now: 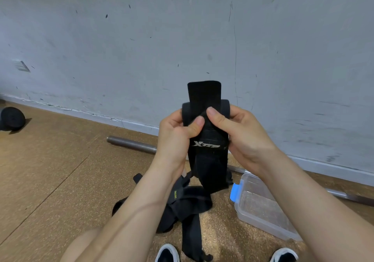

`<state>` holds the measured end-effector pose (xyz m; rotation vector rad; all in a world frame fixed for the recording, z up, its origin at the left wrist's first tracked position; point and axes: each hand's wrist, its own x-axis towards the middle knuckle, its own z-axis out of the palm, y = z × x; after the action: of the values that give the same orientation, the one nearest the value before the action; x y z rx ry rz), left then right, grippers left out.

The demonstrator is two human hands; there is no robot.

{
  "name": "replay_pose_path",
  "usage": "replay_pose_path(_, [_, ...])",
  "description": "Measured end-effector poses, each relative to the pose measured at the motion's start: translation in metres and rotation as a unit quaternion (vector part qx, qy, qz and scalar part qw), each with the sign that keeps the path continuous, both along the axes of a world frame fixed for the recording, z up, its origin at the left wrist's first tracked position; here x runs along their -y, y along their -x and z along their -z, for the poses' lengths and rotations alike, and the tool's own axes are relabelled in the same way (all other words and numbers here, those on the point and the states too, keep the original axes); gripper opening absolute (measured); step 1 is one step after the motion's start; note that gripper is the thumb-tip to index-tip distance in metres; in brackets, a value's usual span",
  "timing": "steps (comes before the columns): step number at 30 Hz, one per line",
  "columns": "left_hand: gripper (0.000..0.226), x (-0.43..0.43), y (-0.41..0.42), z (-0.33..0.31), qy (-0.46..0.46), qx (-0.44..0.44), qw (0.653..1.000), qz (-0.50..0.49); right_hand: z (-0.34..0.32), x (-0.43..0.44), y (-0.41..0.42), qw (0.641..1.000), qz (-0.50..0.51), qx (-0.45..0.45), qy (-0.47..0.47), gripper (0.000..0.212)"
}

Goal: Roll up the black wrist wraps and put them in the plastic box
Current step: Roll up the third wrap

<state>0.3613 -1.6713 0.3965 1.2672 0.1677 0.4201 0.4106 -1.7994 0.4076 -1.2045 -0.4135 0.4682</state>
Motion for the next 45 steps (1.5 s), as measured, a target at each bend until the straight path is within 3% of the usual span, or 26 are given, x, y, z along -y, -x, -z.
replay_pose_path(3, [0.019, -0.001, -0.001, -0.001, 0.024, 0.0, 1.0, 0.014, 0.001, -0.002, -0.001, 1.0, 0.022, 0.009, -0.007, 0.022])
replay_pose_path(9, [0.019, 0.0, -0.001, -0.003, 0.046, -0.031, 0.998, -0.015, 0.003, -0.004, 0.001, 0.994, 0.053, 0.066, 0.068, 0.013])
replay_pose_path(14, [0.009, 0.0, 0.0, -0.004, 0.021, -0.048, 0.999, -0.011, 0.002, -0.004, 0.0, 0.997, 0.076, -0.001, 0.01, 0.017])
replay_pose_path(18, [0.023, -0.001, -0.001, -0.007, 0.065, -0.067, 0.996, 0.0, 0.009, -0.01, 0.002, 0.994, 0.095, 0.045, 0.041, 0.024])
replay_pose_path(20, [0.019, -0.005, -0.002, -0.009, 0.09, -0.058, 0.994, -0.008, 0.013, -0.014, 0.004, 0.991, 0.077, 0.086, 0.067, 0.031])
replay_pose_path(26, [0.012, -0.003, 0.001, -0.007, -0.003, -0.01, 0.999, -0.044, 0.012, -0.013, 0.003, 0.994, 0.07, 0.077, 0.036, 0.02])
replay_pose_path(31, [0.027, -0.002, 0.0, -0.008, 0.036, -0.002, 0.999, -0.013, 0.011, -0.015, 0.004, 0.991, 0.087, 0.096, 0.043, 0.017])
replay_pose_path(35, [0.012, 0.002, -0.001, -0.005, -0.003, -0.006, 0.998, -0.061, 0.009, -0.016, 0.001, 0.997, 0.06, 0.043, 0.028, 0.021])
replay_pose_path(41, [0.006, 0.009, -0.003, -0.003, -0.047, -0.02, 0.997, -0.061, 0.017, -0.021, 0.0, 0.971, 0.181, 0.128, 0.094, 0.02])
replay_pose_path(43, [0.006, 0.012, -0.003, -0.001, -0.068, -0.024, 0.994, -0.082, 0.02, -0.024, 0.002, 0.955, 0.211, 0.159, 0.134, 0.039])
replay_pose_path(45, [0.006, 0.014, -0.003, 0.002, -0.159, -0.02, 0.978, -0.134, 0.022, -0.027, 0.007, 0.941, 0.229, 0.174, 0.18, 0.059])
